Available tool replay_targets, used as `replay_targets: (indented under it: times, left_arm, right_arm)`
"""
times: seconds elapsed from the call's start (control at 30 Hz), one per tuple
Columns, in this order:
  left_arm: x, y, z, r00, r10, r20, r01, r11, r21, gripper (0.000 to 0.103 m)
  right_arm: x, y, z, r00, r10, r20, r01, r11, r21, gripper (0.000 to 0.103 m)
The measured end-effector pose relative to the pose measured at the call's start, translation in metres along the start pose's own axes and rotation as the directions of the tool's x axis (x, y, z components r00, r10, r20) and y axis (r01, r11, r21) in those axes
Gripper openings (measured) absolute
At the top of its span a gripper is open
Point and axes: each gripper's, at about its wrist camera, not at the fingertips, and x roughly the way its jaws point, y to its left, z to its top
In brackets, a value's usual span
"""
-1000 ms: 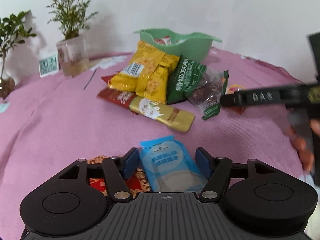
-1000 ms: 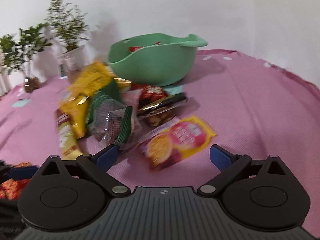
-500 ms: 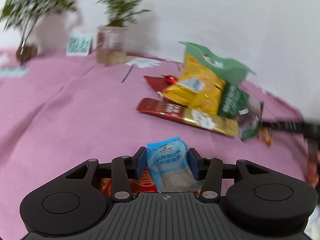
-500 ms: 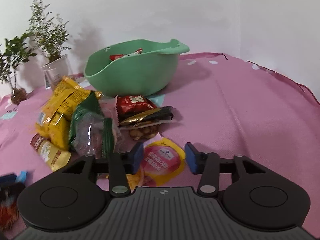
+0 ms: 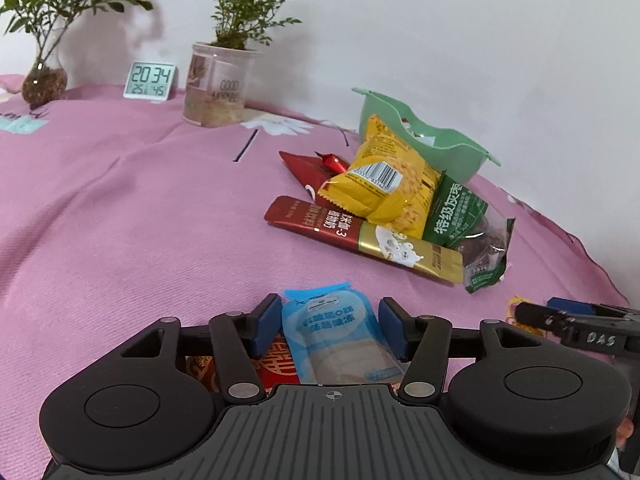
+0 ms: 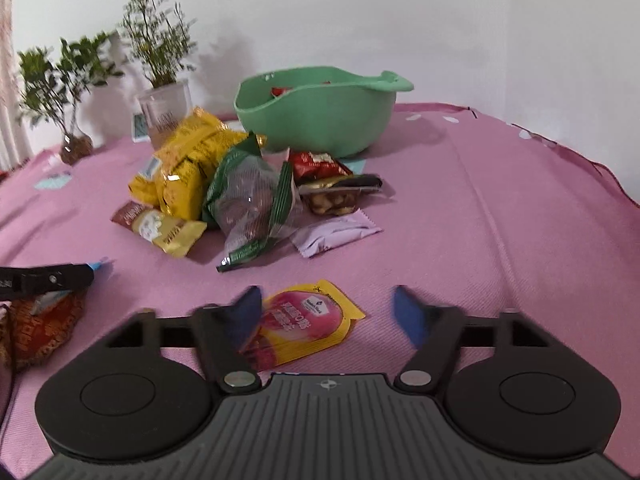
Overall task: Organize snacks
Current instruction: 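Lift the blue-white packet with the left tool while the right tool grasps the pink-yellow packet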
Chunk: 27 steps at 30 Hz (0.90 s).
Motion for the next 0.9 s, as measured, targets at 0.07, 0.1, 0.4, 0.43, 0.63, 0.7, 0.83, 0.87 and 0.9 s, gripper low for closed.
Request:
replay_targets:
  times: [0.07,0.1,0.4,0.43,0.63,0.7,0.83,0.87,0.9]
  left_arm:
    - [-0.001,0.001,0.0,1.0,-0.005,0.003,0.005,1.0,-0.009,0.103]
    - [-0.001,0.001,-0.001,1.0,-0.008,0.006,0.008,1.0,-0.014,0.103]
    - [-0.001,-0.011,0.001,0.999,0.051,-0.017,-0.05,0.998,0.044,0.103]
    - [-0.002,-0.017,0.001,0.996,0.079,-0.028,-0.077,0.994,0.076,0.103]
    - [-0.021,-0.034,0.008,0.995,0.084,-0.057,-0.077,0.991,0.112,0.103]
    - [-0.029,-0.033,0.01,0.995,0.084,-0.053,-0.078,0.991,0.107,0.103]
    - [-0.028,-0.028,0.007,0.981,0.147,-0.129,-0.135,0.986,0.1,0.103]
    - [-0.028,-0.027,0.005,0.981,0.149,-0.126,-0.137,0.986,0.095,0.103]
    - [-0.029,-0.027,0.006,0.981,0.149,-0.121,-0.138,0.986,0.098,0.103]
  right_arm:
    - [0.001,0.002,0.0,1.0,-0.013,-0.001,0.013,1.0,0.008,0.079]
    - [0.0,0.002,0.0,1.0,-0.018,0.002,0.018,1.0,0.018,0.077]
    - [-0.017,-0.017,-0.015,0.999,-0.006,0.054,-0.001,0.991,0.132,0.028]
    - [-0.019,-0.017,-0.016,0.998,-0.004,0.056,-0.004,0.99,0.139,0.028]
    - [-0.026,-0.016,-0.02,0.998,0.004,0.064,-0.014,0.987,0.162,0.059]
    - [-0.035,-0.014,-0.025,0.997,0.022,0.079,-0.035,0.985,0.172,0.063]
    - [-0.057,-0.001,-0.038,0.998,0.039,0.042,-0.045,0.984,0.174,0.078]
    - [-0.062,0.004,-0.041,0.998,0.048,0.032,-0.053,0.985,0.165,0.085]
    - [-0.065,0.009,-0.044,0.998,0.064,0.026,-0.067,0.985,0.157,0.087]
